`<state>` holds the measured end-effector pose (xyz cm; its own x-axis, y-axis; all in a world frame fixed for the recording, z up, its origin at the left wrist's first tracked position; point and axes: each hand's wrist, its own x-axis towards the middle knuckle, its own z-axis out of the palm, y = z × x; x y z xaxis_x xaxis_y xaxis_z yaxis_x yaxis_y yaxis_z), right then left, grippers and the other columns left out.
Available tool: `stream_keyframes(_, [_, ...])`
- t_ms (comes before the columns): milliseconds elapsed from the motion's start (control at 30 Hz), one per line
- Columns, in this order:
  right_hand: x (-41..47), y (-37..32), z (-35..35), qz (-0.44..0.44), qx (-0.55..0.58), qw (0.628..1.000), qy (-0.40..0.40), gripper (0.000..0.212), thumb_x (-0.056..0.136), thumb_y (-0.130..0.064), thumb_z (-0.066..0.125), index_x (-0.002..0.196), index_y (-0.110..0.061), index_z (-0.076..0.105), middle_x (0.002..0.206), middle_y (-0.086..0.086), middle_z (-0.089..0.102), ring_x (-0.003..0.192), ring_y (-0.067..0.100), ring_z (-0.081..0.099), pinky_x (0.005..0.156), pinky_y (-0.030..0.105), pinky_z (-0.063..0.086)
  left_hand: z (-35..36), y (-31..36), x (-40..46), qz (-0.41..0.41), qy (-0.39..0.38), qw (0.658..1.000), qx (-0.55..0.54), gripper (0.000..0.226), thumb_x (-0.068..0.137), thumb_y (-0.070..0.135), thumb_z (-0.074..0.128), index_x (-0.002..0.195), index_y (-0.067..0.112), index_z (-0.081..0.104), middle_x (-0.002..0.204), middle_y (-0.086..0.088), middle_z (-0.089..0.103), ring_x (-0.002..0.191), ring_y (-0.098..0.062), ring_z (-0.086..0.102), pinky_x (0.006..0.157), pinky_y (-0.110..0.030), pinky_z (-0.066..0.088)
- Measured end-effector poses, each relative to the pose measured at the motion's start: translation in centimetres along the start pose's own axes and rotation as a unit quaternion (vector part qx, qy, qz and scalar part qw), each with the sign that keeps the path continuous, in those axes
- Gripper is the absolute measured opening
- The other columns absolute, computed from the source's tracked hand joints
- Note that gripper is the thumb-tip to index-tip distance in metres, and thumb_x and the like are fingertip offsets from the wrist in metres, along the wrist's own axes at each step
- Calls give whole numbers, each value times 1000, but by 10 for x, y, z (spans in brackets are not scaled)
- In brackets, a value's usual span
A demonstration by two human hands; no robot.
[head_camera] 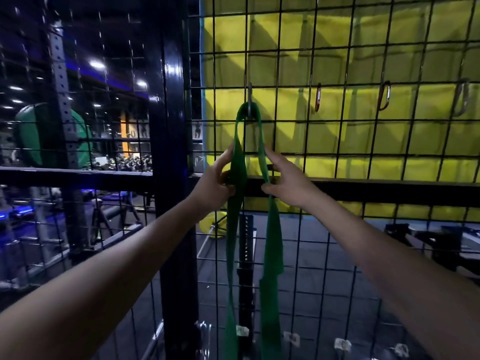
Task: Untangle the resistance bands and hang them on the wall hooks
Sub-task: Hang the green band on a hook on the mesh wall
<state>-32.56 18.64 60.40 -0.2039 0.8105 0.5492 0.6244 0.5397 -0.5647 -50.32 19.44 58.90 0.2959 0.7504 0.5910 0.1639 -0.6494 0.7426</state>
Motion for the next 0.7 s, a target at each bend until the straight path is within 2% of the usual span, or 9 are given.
stream_keyframes(67, [-7,-1,-1,0,-6,1000,-10,87,84,-8,65,149,-29,11,158,-3,11,141,15,23,108,22,27,4,3,-6,-8,5,999,35,91,80,-26,43,148,28,16,132,28,28,109,3,46,71,-12,51])
stream_keyframes(100, [-11,0,-2,-2,-5,1000,-19,86,85,-10,66,149,-27,11,158,-4,11,141,15,23,112,26,26,7,5,-10,-10,13,999,52,89,80,-24,44,148,25,13,129,25,31,109,3,45,73,-11,51])
stream_keyframes(167, [-22,4,-5,-10,-18,999,-48,82,86,-14,65,149,-23,14,157,-5,12,141,15,24,115,31,25,16,12,-17,-8,38,994,105,88,81,-19,49,149,21,9,139,8,31,117,-6,47,85,-17,51])
stream_keyframes(200, [-29,7,-7,-13,-30,998,-61,80,86,-14,65,149,-22,16,157,-5,13,141,15,24,114,29,25,22,16,-21,-6,58,986,154,87,81,-15,52,149,20,10,148,-1,26,126,-14,42,94,-23,47])
stream_keyframes(300, [-53,19,-15,-6,-51,997,-61,74,86,-15,64,148,-20,22,155,-3,17,139,17,27,109,25,26,46,19,-34,11,107,959,263,78,80,-4,56,147,12,21,156,-6,16,142,-20,22,107,-22,29])
stream_keyframes(400, [-86,36,-24,20,-60,996,-57,73,87,-16,64,147,-18,23,155,2,19,140,20,27,110,26,26,82,17,-54,5,110,948,300,71,78,-2,59,142,12,34,151,-5,28,138,-22,29,105,-25,31])
stream_keyframes(533, [-146,73,-37,94,-57,991,-71,70,89,-15,62,147,-16,24,152,6,23,138,22,30,107,28,28,144,7,-87,-56,41,956,286,64,83,-1,57,141,13,36,148,-8,33,134,-24,35,101,-31,35])
stream_keyframes(600, [-182,96,-44,144,-68,984,-83,70,88,-15,62,147,-17,24,151,7,24,136,23,32,107,28,29,179,-5,-104,-61,2,962,266,61,79,-2,59,137,8,41,143,-13,40,131,-27,41,102,-30,36])
stream_keyframes(700, [-237,139,-54,226,-65,969,-81,71,85,-14,66,145,-11,28,148,10,31,133,26,36,106,23,29,237,-27,-130,-97,-63,962,246,59,78,1,63,134,7,46,132,-19,49,119,-32,50,93,-27,38])
